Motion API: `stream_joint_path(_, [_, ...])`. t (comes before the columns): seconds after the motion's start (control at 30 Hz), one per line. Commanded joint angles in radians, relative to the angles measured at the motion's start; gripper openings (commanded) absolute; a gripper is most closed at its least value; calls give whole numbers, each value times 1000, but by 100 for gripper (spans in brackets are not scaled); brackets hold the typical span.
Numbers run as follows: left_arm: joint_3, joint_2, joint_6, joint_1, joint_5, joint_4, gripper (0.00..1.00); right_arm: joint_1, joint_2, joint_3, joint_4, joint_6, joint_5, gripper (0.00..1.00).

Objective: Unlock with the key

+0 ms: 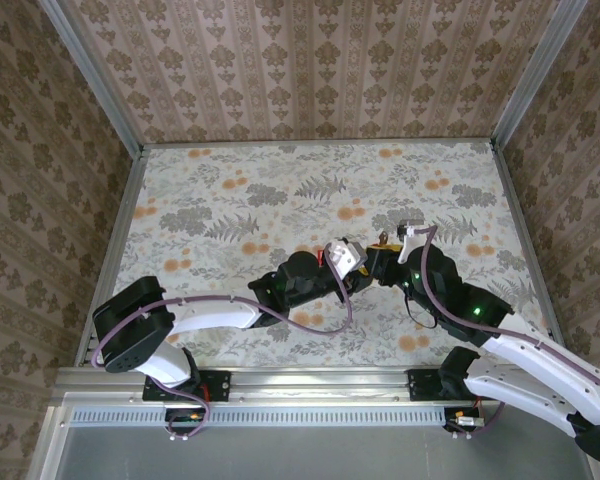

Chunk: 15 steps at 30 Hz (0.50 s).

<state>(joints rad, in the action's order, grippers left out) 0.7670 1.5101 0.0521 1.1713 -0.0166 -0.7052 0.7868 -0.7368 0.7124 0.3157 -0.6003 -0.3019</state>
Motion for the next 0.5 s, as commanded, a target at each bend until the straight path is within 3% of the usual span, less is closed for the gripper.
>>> stream_joint_path(0.0, [35,14,-5,4,-11,-55,17,-15,16,42,32,26,-17,42])
stream_joint_path(0.47, [31,55,7,-5,-13,-45,17,-38,18,138,81,90,-31,53])
